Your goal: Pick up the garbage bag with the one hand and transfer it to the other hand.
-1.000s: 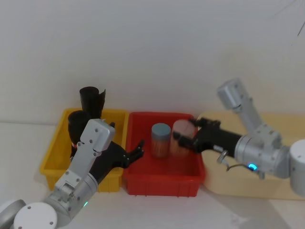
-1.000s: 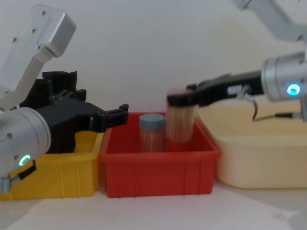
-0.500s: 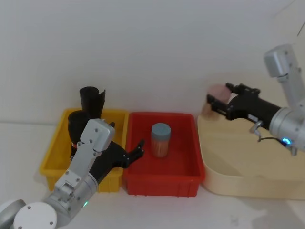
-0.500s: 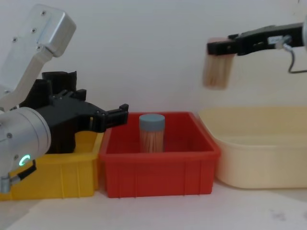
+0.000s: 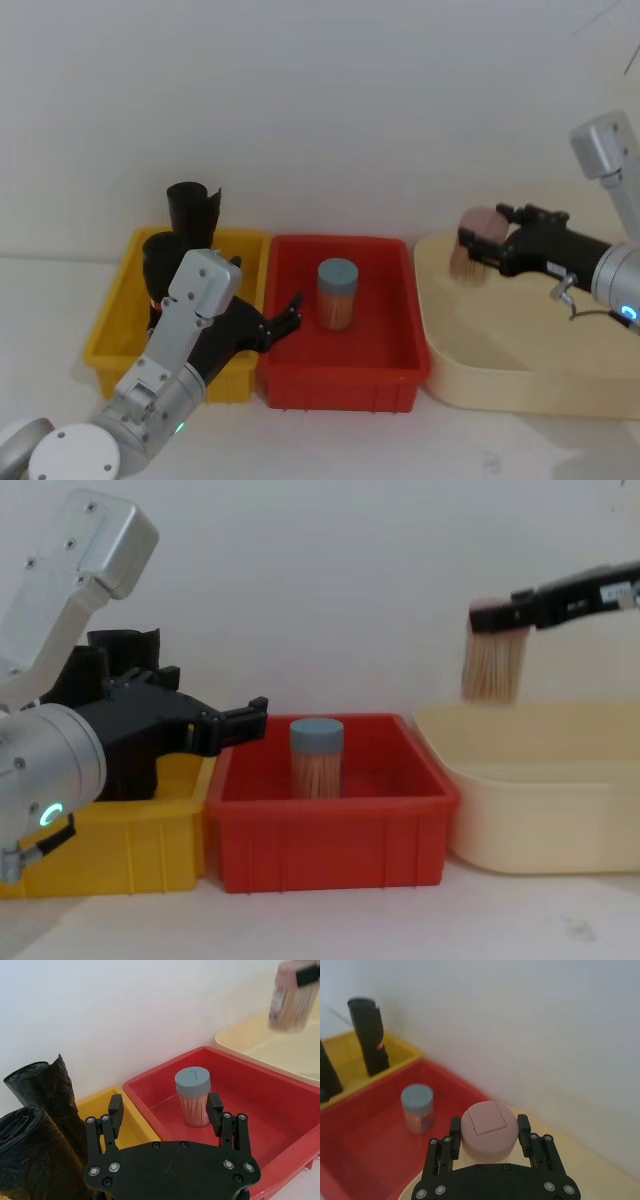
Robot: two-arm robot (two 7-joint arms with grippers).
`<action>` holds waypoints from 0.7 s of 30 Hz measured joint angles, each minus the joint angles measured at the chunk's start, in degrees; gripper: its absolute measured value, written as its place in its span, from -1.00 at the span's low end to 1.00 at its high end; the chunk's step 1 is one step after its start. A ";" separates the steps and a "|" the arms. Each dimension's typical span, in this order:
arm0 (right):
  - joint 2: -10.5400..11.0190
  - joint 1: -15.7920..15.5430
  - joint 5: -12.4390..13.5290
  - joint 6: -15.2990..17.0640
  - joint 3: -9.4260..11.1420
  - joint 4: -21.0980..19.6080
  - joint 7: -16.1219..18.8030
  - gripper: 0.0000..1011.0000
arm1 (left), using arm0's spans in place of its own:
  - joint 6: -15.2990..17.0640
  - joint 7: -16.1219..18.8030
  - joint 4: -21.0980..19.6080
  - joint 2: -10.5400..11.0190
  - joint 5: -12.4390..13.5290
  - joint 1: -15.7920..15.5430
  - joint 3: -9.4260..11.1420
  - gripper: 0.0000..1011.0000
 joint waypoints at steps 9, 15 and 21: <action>0.34 0.43 -0.93 1.43 -2.31 1.92 1.15 0.32 | 0.00 0.00 0.00 0.00 0.00 0.00 0.00 0.98; 0.02 0.69 -2.13 1.53 -3.28 3.01 0.56 0.51 | 0.00 0.00 0.00 0.00 0.00 0.00 0.00 0.98; -0.32 0.93 -3.08 1.56 -3.98 3.99 -0.10 0.81 | 0.00 0.00 0.00 0.00 0.00 0.00 0.00 0.98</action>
